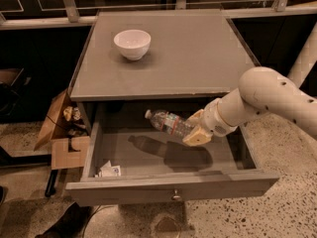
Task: Pick water bottle from top drawer and place on counter
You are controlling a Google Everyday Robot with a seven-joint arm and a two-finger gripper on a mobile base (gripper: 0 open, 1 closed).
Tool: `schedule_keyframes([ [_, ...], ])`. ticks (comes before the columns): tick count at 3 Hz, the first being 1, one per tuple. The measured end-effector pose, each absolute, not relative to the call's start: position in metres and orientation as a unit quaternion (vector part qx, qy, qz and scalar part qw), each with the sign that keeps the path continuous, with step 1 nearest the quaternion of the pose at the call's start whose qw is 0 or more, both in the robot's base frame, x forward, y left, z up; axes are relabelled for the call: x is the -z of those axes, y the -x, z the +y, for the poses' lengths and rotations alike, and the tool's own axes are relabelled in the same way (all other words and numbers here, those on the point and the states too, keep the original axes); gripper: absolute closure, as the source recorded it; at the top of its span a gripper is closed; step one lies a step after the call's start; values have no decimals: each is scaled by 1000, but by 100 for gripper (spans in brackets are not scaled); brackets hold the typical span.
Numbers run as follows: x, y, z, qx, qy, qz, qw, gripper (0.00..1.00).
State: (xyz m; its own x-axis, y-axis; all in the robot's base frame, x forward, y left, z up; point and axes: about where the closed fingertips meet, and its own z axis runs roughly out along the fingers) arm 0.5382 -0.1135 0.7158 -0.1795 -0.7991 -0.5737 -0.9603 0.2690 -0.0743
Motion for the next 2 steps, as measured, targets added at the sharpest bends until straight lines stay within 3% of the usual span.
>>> schedule_keyframes([
  [2, -769, -523, -125, -162, 680, 670, 250, 100],
])
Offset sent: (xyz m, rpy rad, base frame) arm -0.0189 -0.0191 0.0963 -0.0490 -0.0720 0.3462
